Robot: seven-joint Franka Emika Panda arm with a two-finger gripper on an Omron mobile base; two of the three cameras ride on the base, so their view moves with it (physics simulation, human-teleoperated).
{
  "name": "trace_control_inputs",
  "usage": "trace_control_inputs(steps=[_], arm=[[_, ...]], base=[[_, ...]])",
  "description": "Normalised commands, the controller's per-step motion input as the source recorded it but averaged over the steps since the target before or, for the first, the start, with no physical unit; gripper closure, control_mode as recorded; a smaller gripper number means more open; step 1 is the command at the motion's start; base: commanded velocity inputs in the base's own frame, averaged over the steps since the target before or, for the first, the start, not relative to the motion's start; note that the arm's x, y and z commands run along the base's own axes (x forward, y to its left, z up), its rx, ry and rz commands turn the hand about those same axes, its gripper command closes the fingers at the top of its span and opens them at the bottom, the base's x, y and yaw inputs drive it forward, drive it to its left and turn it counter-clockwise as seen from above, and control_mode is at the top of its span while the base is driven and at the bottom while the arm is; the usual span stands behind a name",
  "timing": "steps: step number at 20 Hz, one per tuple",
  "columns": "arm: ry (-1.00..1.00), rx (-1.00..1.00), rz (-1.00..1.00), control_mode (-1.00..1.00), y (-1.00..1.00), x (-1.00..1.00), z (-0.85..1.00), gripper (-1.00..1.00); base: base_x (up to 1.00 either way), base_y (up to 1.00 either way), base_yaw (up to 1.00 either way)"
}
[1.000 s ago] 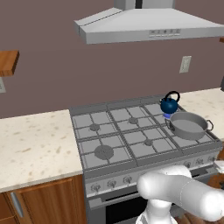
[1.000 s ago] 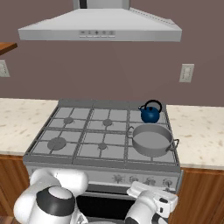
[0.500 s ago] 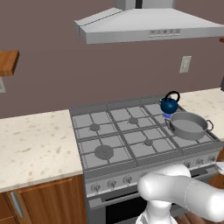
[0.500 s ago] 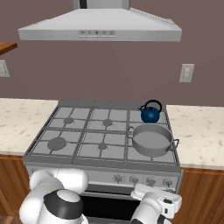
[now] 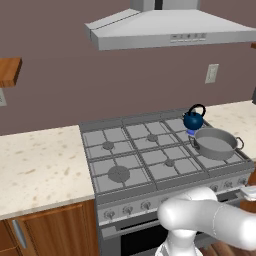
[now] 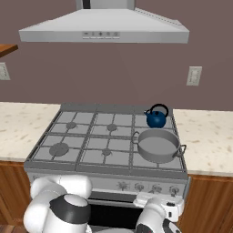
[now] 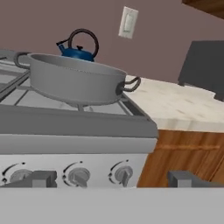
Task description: Pick the kettle from the cabinet and place it on a stove burner. Then pick the pot from the counter and place it on another stove burner. Finally, turn both burners on.
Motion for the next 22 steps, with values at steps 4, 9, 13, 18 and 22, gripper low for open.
trace_control_inputs(steps=[4,9,13,18,22], arm=[[-0.18,0.08,0.56,-1.00,-0.88,-0.80,0.06,-1.00],[-0.19,0.09,0.56,-1.00,-0.87,-0.72,0.12,-1.00],[-0.20,0.14,0.48,-1.00,-0.95,-0.54,0.24,-1.00],[-0.20,0.16,0.46,-1.00,-1.00,-0.65,0.27,-1.00],[-0.19,0.17,0.47,-1.00,-0.95,-0.58,0.21,-1.00]], base=[[0.00,0.00,0.00],[0.00,0.00,0.00],[0.00,0.00,0.00],[0.00,0.00,0.00],[0.00,0.00,0.00]])
